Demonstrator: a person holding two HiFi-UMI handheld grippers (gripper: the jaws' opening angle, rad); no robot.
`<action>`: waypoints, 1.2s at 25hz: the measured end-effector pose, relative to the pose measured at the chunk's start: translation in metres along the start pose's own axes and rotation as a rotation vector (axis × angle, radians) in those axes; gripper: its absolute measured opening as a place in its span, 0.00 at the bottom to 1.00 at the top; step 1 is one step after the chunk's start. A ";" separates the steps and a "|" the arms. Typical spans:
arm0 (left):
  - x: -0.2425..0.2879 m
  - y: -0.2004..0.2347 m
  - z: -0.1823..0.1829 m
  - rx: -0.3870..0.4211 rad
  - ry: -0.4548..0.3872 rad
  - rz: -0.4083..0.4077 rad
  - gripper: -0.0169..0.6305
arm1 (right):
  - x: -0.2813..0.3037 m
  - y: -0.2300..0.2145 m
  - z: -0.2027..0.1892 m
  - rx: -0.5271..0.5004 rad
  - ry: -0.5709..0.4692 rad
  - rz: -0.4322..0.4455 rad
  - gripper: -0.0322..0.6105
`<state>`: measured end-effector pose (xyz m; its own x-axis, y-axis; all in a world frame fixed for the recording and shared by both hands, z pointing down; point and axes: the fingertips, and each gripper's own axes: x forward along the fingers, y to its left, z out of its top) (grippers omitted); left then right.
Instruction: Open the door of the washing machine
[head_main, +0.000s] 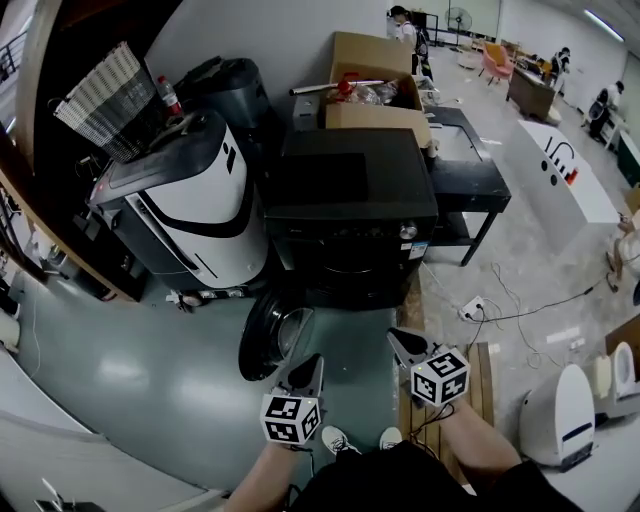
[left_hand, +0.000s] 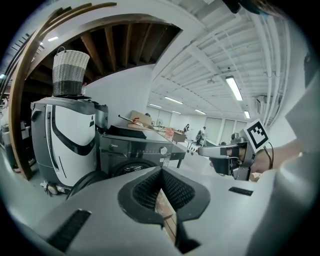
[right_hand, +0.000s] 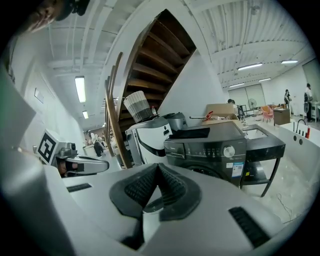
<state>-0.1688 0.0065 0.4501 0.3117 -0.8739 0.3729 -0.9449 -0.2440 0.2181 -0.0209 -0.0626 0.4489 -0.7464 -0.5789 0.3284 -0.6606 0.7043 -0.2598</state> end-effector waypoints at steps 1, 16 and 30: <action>0.000 -0.008 0.000 0.001 -0.005 0.007 0.05 | -0.005 -0.002 -0.001 -0.006 0.001 0.007 0.08; -0.022 -0.081 -0.020 -0.021 -0.023 0.131 0.05 | -0.071 -0.001 -0.018 -0.055 0.007 0.103 0.08; -0.032 -0.084 -0.018 -0.027 -0.043 0.194 0.05 | -0.076 0.009 -0.013 -0.071 0.004 0.158 0.08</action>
<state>-0.0974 0.0627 0.4356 0.1190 -0.9207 0.3716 -0.9836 -0.0583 0.1704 0.0307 -0.0069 0.4338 -0.8403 -0.4567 0.2920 -0.5272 0.8139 -0.2442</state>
